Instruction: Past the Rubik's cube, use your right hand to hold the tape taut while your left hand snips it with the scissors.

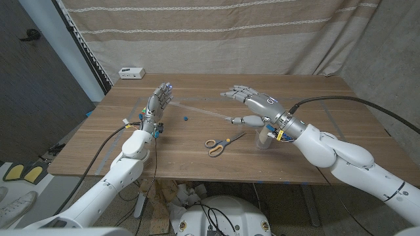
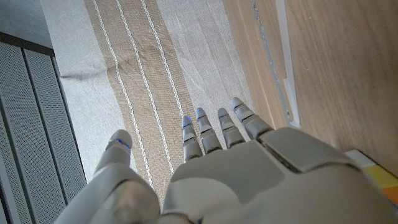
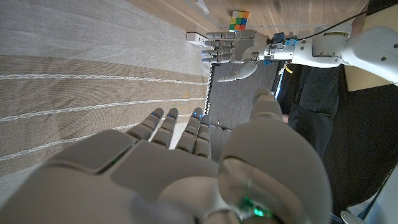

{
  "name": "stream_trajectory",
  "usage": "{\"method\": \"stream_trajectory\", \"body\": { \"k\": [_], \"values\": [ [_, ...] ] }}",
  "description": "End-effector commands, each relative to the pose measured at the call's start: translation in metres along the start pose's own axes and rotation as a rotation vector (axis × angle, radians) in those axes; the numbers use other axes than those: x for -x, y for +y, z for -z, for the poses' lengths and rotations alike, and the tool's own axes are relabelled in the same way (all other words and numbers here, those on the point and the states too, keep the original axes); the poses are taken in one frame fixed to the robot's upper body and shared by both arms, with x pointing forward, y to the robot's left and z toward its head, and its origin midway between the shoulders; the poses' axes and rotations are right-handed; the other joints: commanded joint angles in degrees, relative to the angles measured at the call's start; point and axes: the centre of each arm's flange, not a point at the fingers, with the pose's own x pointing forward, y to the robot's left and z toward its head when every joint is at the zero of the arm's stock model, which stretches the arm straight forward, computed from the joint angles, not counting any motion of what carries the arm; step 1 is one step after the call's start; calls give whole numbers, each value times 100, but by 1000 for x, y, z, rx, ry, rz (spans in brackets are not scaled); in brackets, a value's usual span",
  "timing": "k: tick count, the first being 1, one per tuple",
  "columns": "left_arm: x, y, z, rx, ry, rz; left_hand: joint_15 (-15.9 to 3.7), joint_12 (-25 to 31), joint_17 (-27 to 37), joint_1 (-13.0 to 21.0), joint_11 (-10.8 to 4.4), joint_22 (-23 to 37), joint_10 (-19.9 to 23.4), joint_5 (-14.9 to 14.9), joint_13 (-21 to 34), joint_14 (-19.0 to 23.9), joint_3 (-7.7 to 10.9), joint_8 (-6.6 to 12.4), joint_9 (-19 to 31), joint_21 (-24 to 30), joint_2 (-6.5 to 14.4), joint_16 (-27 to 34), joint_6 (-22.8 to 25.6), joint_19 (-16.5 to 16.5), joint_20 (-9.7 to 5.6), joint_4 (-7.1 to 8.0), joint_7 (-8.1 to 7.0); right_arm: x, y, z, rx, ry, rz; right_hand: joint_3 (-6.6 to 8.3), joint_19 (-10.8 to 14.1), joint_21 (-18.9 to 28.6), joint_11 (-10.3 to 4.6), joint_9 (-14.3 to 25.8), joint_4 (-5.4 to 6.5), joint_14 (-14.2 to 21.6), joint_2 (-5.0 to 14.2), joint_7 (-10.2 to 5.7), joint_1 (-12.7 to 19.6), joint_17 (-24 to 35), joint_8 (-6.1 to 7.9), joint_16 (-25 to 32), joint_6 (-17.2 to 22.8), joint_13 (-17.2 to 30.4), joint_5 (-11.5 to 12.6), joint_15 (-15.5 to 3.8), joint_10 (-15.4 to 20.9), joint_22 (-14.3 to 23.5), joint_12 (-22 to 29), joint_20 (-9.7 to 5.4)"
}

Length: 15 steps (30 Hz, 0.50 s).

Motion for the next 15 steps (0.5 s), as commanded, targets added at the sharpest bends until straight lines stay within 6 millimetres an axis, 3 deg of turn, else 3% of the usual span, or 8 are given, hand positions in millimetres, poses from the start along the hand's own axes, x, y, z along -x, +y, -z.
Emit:
{"method": "stream_trajectory", "body": {
  "k": [1,11,15],
  "values": [
    [3,-1,3,4,1,0,-713,-1,25,51,-2,20,49,-11,32,2,-21,-5,28,5,-14,20,11,-31,-516,21,41,-5,4,-5,49,14,-33,-69,-266,-78,-64,36,30,-502,16,-14,58,19,-79,-113,-15,16,5,-640,-68,20,-66,-2],
    [5,-3,6,-2,10,12,-716,-1,24,52,-11,20,53,-13,32,-2,-26,-5,27,7,-11,20,16,-34,-519,23,38,-12,8,-8,98,1,-72,-96,-423,-93,-47,37,47,-655,22,10,67,24,-115,-87,-75,18,2,-664,-138,16,-108,-184],
    [5,-3,6,6,5,10,-714,7,26,40,0,21,77,-15,32,1,-34,0,28,10,-11,23,32,-30,-525,30,44,-15,10,-10,112,-5,-96,-107,-495,-97,43,38,49,-662,24,88,81,31,-132,-56,-110,24,2,-695,-82,10,-86,-291]
  ]
}}
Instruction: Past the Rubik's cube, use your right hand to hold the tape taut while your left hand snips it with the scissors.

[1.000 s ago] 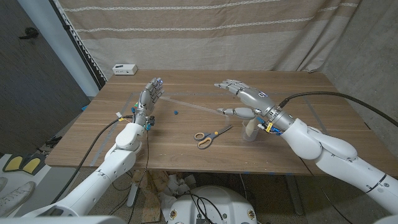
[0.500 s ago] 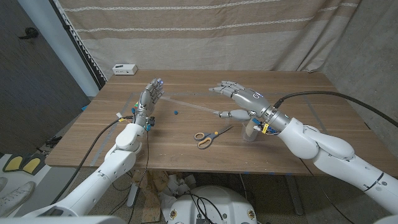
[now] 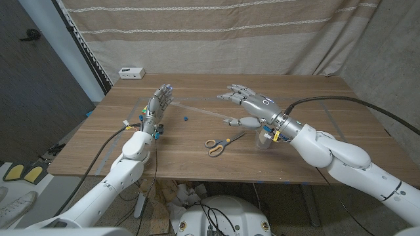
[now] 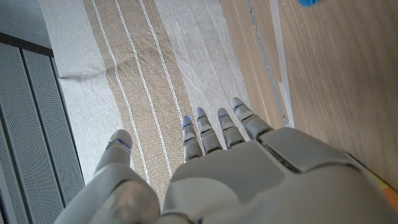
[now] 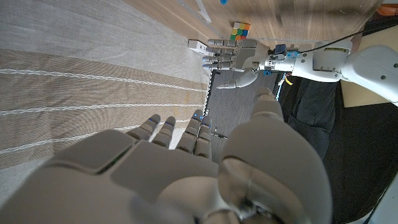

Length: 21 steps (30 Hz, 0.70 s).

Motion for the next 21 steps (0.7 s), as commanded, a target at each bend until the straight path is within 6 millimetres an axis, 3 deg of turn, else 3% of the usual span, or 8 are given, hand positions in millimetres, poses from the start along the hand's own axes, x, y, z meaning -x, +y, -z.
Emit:
{"method": "stream_trajectory", "body": {
  "k": [1,21],
  "values": [
    [2,-2,2,5,-2,6,-713,7,27,35,-4,21,78,-15,32,2,-12,1,28,10,-11,24,34,-1,-493,9,43,-8,5,-5,55,-10,-56,-47,-67,-8,110,9,-12,-38,24,77,83,30,-29,52,-31,25,2,-732,55,10,12,-135],
    [6,-1,5,4,4,2,-735,21,33,-51,9,25,126,-27,33,-4,-48,1,28,14,9,27,51,-9,-498,62,25,-15,16,-8,117,-13,-116,-53,0,45,217,11,-20,-35,43,159,139,33,-28,83,-26,39,5,-765,125,0,44,-175]
  ]
}}
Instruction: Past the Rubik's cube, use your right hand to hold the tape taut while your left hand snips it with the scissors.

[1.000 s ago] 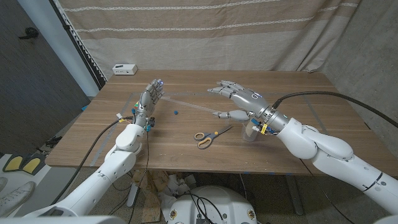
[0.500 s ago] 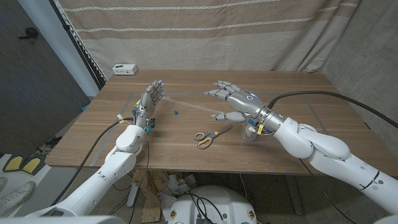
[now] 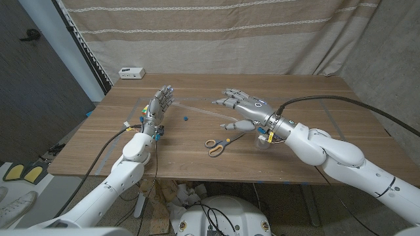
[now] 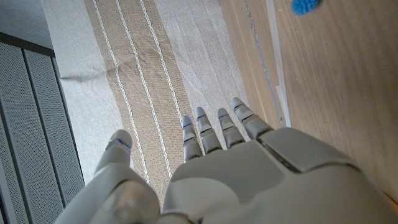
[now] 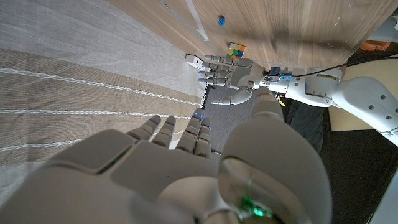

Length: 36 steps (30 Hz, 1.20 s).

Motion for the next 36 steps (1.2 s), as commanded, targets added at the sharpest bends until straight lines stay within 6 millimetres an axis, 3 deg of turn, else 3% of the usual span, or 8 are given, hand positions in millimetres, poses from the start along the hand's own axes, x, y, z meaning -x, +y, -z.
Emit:
{"method": "stream_trajectory", "body": {
  "k": [1,7,13,19,36],
  "values": [
    [3,1,1,-2,5,-2,-734,21,33,-52,-2,25,52,7,33,-6,-9,1,28,13,9,27,31,-12,-496,23,4,-4,5,-4,37,-4,-33,-53,21,46,48,12,-20,-37,13,56,50,7,18,37,34,13,6,-768,31,15,45,-149],
    [4,1,1,-1,4,-7,-733,19,33,-66,-20,25,51,6,33,-5,-16,0,28,14,14,28,31,-15,-498,31,1,-9,7,-7,64,-12,-68,-57,34,55,133,14,-21,-56,18,77,70,5,27,36,59,20,6,-739,71,14,65,-137],
    [6,2,1,3,1,-18,-734,16,33,-87,-25,25,52,5,33,-9,-26,-27,27,16,21,27,-29,-14,-496,42,-22,-11,8,-7,73,-15,-87,-61,47,61,81,15,-19,-58,23,82,81,4,26,41,61,32,6,-730,96,14,82,-177],
    [8,3,0,1,-3,-16,-735,9,31,-104,-10,24,43,7,33,-14,-39,-87,25,19,28,25,-200,-14,-502,49,-13,-12,6,-10,70,-34,-87,-72,44,63,189,18,-9,-35,38,144,97,1,73,58,189,70,2,-709,285,14,185,-179],
    [11,5,-3,1,-13,-27,-740,0,28,-111,-7,23,28,12,32,-33,-49,-74,25,18,31,19,-205,-22,-505,49,11,-22,11,-11,94,-48,-153,-82,47,65,223,21,-5,-25,48,171,123,-4,89,60,258,105,0,-675,357,12,243,-184]
  ]
}}
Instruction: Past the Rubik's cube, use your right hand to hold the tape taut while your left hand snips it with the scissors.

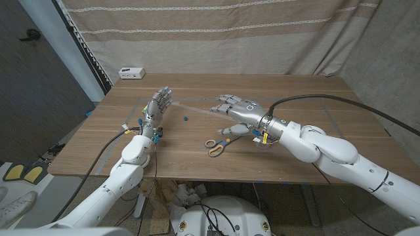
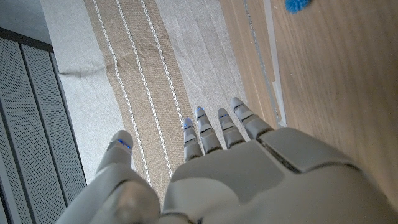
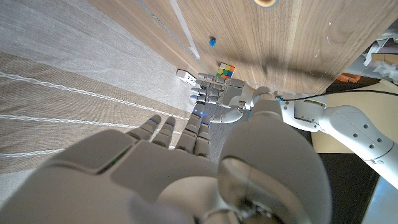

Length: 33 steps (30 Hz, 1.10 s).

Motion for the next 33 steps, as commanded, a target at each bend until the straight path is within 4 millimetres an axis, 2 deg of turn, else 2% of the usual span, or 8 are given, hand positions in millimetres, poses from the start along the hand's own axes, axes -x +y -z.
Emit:
{"method": "stream_trajectory", "body": {
  "k": [1,20,33],
  "values": [
    [2,1,-4,-6,-9,-3,-741,1,28,-51,4,23,1,12,32,-32,-11,-6,25,18,-29,19,-6,-23,-505,10,2,-8,3,-1,19,-10,-42,-34,2,35,20,22,-5,-4,11,4,88,11,48,12,39,28,0,-635,38,11,47,-182],
    [6,-1,-4,7,-21,-3,-754,6,25,-56,-2,21,22,17,31,-29,-23,7,23,19,-27,21,-2,-25,-505,7,0,-17,8,-1,30,-12,-86,-26,48,49,25,24,-44,187,14,70,202,-1,73,66,133,76,6,-666,211,9,162,-146],
    [9,-3,-6,-33,-17,0,-745,4,24,-59,2,21,21,19,31,-27,-30,18,23,17,-24,22,10,-32,-514,6,27,-19,12,0,33,-24,-118,-34,12,34,27,26,-37,117,17,68,221,-4,66,26,141,97,2,-611,194,9,178,-149]
  ]
}}
